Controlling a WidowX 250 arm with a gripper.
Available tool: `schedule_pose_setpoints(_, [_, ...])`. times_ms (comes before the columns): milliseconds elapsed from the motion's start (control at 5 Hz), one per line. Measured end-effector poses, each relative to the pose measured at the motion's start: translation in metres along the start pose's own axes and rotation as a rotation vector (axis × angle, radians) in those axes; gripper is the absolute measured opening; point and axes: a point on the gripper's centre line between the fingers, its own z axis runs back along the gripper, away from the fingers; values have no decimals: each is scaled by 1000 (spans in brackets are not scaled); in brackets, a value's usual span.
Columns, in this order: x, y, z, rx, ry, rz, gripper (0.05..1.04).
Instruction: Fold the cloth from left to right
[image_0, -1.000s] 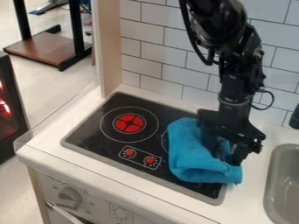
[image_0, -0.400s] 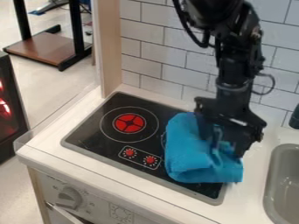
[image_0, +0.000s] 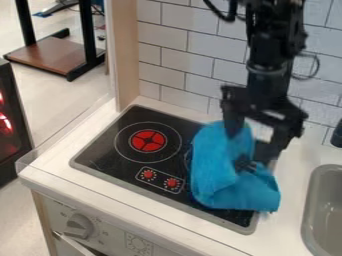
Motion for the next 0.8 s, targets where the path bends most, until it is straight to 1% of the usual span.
schedule_pose_setpoints(200, [-3,1,16,4,-3,-17,999])
schedule_pose_setpoints(400, [-7,1,17,3,17,-45,999])
schedule_pose_setpoints(800, [-7,1,17,3,18,-50,999])
